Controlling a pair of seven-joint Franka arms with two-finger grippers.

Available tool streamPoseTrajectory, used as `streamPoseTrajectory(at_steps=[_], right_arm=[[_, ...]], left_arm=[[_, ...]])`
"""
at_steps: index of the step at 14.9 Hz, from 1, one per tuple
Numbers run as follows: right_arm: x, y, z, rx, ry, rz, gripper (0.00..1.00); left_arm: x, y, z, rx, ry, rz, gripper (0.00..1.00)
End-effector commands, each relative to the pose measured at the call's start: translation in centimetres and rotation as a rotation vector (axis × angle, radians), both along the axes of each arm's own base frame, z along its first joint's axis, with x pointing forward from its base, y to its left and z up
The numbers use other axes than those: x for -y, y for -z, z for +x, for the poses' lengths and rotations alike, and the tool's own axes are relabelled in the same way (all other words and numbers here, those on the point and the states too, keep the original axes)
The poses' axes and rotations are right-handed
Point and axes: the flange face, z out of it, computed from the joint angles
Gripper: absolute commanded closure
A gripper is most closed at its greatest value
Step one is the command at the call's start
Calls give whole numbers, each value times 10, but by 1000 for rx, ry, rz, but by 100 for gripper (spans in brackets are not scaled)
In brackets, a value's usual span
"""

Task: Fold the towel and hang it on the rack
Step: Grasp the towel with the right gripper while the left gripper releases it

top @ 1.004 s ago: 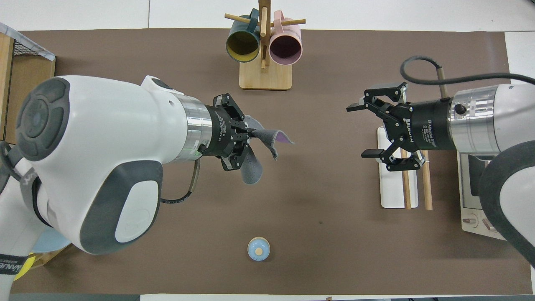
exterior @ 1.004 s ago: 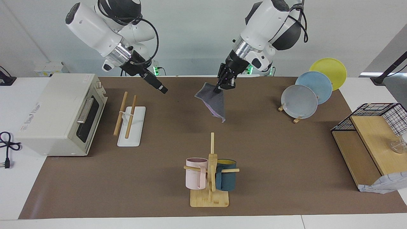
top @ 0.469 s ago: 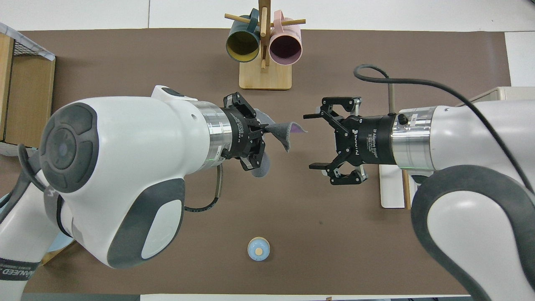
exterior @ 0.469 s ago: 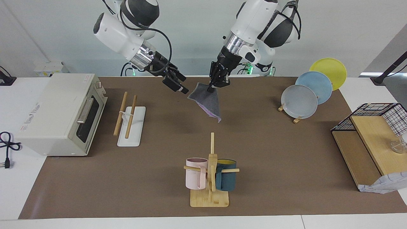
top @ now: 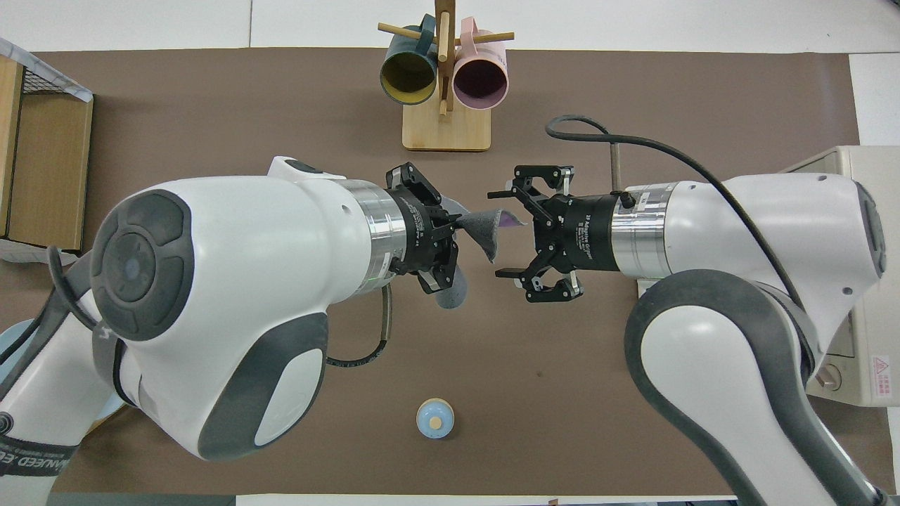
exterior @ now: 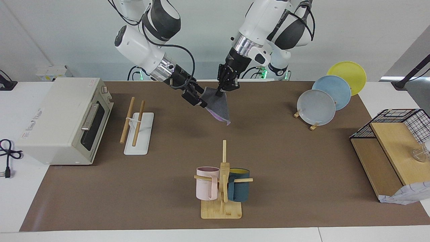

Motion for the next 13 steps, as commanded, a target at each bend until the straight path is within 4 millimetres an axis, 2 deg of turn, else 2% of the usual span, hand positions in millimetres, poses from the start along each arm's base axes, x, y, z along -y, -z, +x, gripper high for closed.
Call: streamPoseTrajectory(at_steps=[1,2,3,5,9,13], right_arm=[[-16,5,0,34,3,9,15],[-13,6,2,49,-12,5,37],[-10,6,3,62,-24,5,65],[-11,6,3,80,-36,23,100],[-13,7,1,107,-76,17,100],[-16,7,0,107,-85,17,100]], left_arm=[[-1,0,-4,8,-38,4,100],[-1,0,-4,7,-42,4,100],[-1,0,-4,11,-43,8,100],[2,0,-7,16,-57,24,100],[2,2,-8,15,-58,29,100],[6,8,-19,13,-42,47,100]])
